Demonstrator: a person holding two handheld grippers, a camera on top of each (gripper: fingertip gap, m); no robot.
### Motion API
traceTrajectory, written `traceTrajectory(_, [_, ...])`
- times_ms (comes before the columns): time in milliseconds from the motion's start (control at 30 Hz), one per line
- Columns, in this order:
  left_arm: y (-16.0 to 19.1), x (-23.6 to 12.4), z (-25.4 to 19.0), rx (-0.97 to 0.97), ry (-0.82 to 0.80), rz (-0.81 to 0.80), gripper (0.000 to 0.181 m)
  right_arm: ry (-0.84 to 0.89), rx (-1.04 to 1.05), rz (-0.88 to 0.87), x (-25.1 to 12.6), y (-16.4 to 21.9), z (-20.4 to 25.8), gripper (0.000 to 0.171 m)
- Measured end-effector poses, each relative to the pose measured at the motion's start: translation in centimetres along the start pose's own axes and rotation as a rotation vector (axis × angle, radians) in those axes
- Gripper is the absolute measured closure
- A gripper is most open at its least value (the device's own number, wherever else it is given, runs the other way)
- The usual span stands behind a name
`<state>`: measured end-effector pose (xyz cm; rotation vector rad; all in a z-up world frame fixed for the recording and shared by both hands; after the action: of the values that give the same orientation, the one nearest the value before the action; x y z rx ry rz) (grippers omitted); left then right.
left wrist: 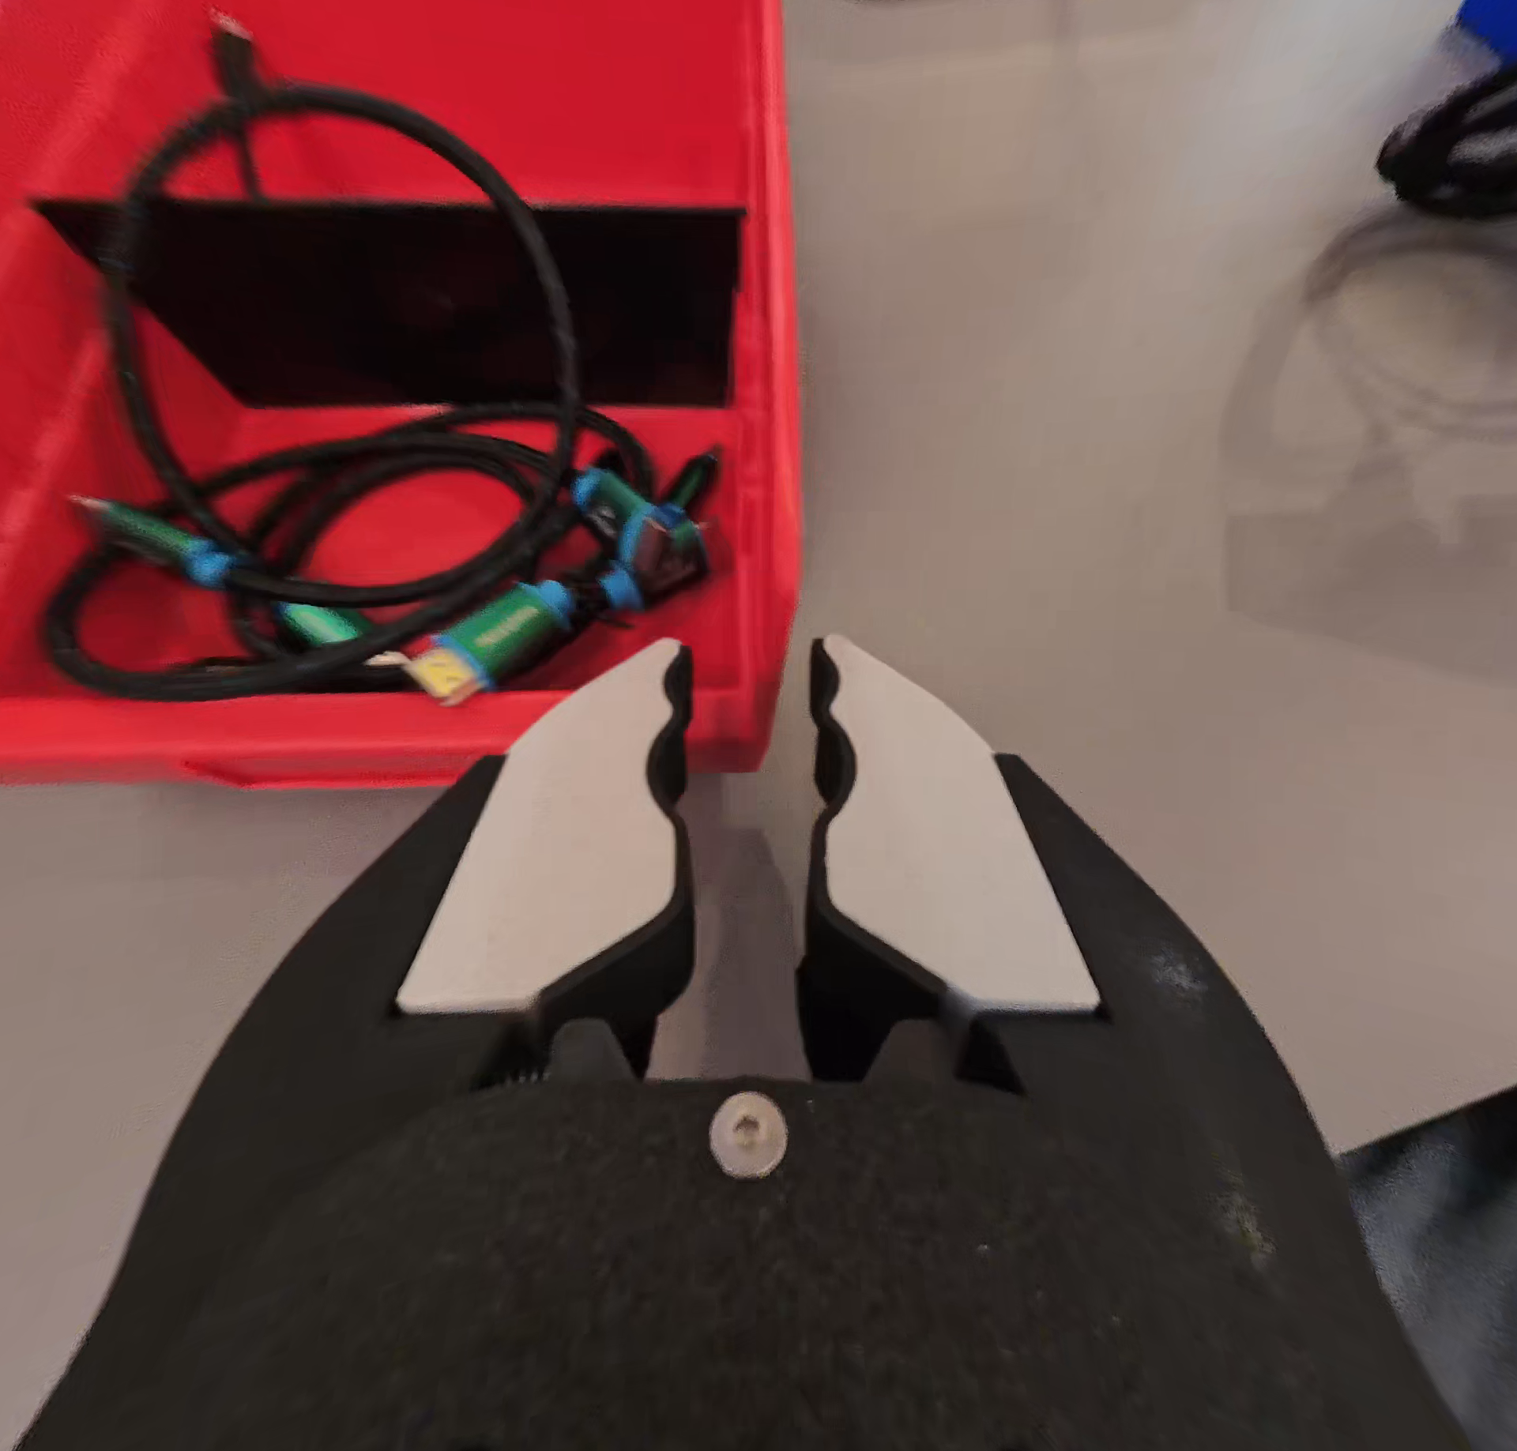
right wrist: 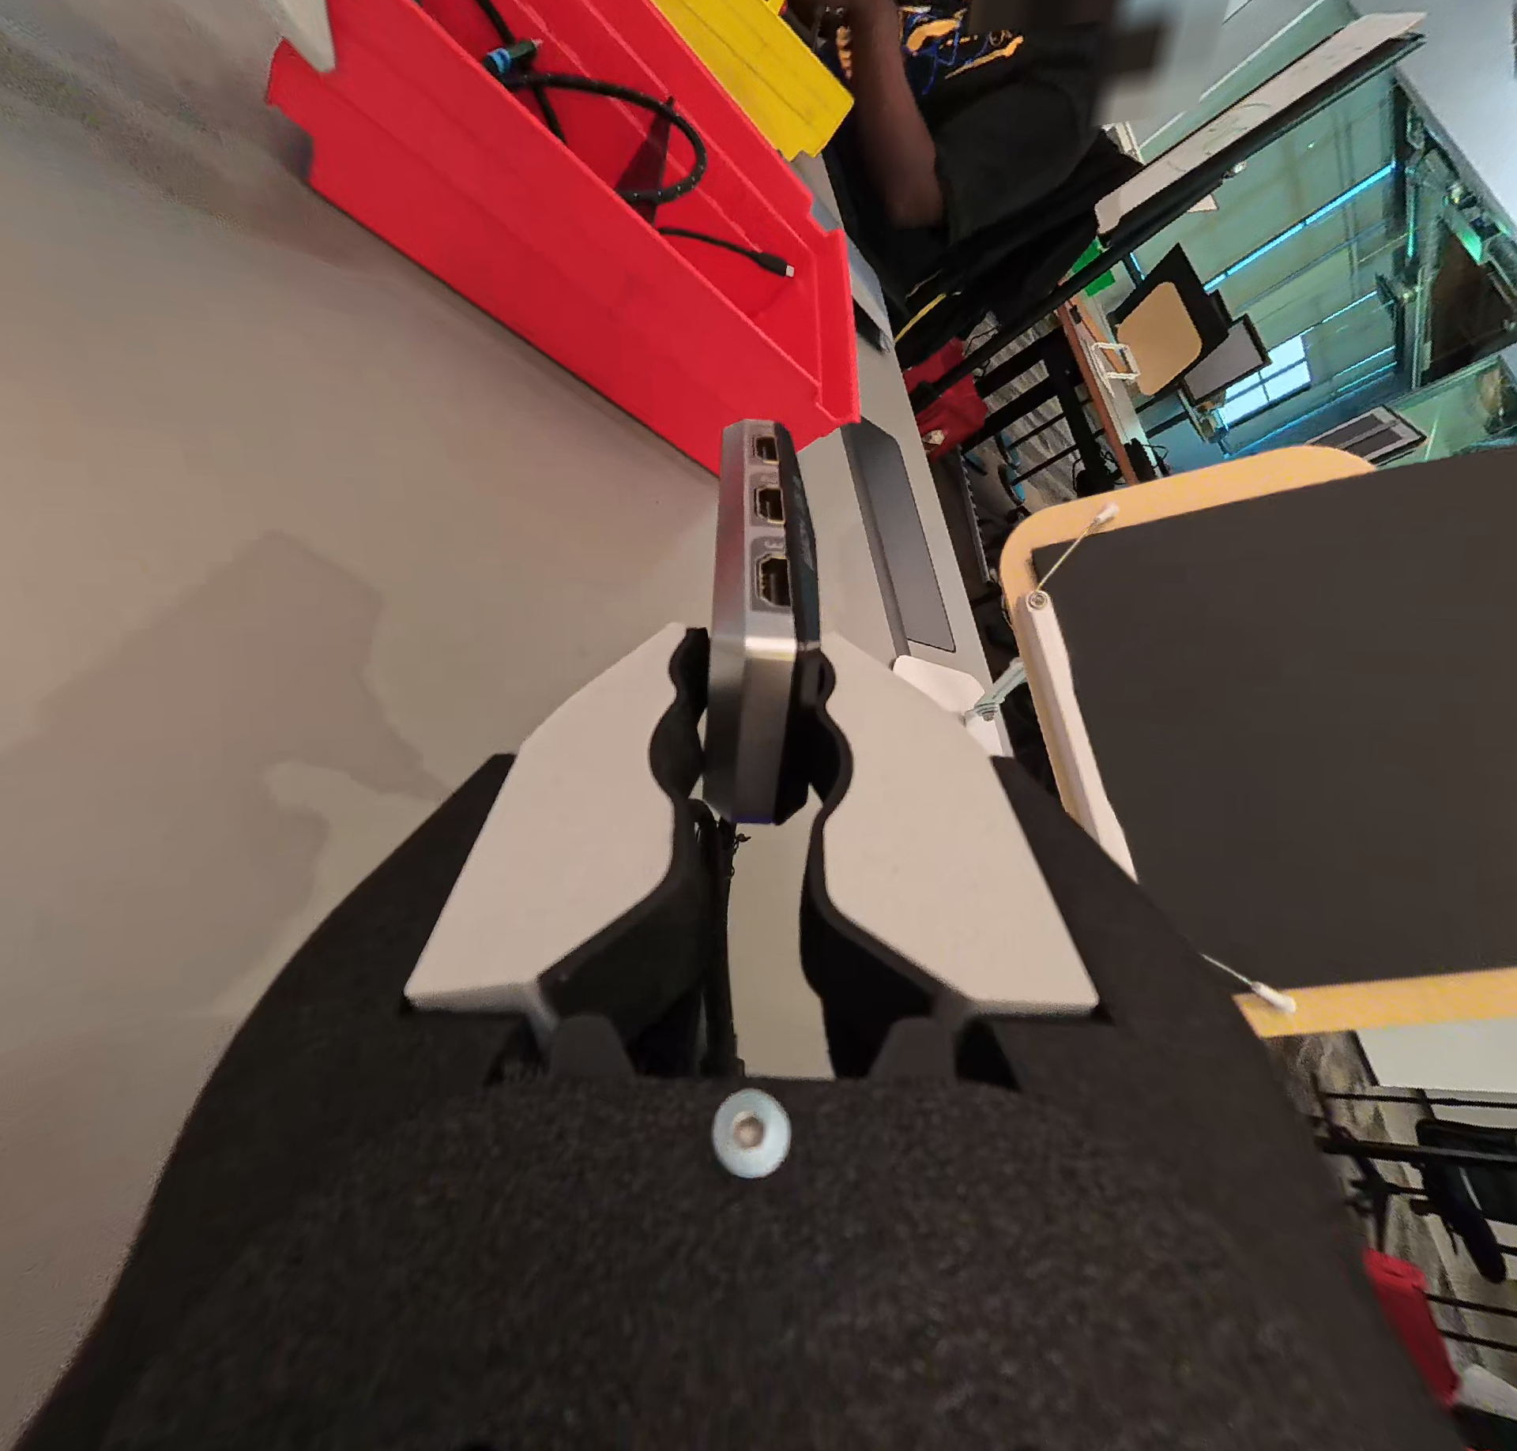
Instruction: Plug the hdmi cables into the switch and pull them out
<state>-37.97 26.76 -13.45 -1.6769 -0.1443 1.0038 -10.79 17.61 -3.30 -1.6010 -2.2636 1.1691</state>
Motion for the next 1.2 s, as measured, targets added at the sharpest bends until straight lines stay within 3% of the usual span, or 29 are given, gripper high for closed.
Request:
traceTrajectory(133, [-0.2,1.8,-0.9,0.026,-0.079,-0.012,0.178,0.014,-0.027,0.022,0.0,-0.3,-0.4,0.149])
traceTrajectory(433, [-2.7,6.0,-5.0,0.038,-0.027,-0.040,0.169,0.003,0.035,-0.001,-0.4,-0.1,-0.2,0.149])
traceTrajectory(600, [-3.3,6.9,-4.3,-0.010,-0.009,-0.052,0.167,0.002,0.020,0.035,-0.6,0.7,0.1,0.149])
traceTrajectory(733, [-3.2,6.6,-2.1,-0.021,-0.080,-0.059,0.172,0.006,0.035,0.037,-1.0,0.9,0.0,0.149])
traceTrajectory(967, [-3.1,6.0,-1.7,-0.069,-0.057,-0.111,0.172,-0.003,0.034,0.047,-0.7,1.1,0.2,0.149])
traceTrajectory(1200, [-2.3,0.7,0.8,-0.066,0.002,-0.318,0.147,-0.004,0.008,0.072,-0.8,1.6,0.2,0.149])
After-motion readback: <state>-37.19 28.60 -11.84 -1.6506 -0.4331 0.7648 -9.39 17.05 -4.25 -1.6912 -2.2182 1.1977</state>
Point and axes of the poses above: each gripper's, where its closed fingertips meet, x out along the fingers, y out of its underside, z = x × y across the jaws, the point moved 1 cm from there along -x, back along the fingers, and after that the axes turned 4 degrees about -z, right-handed, at the moved point
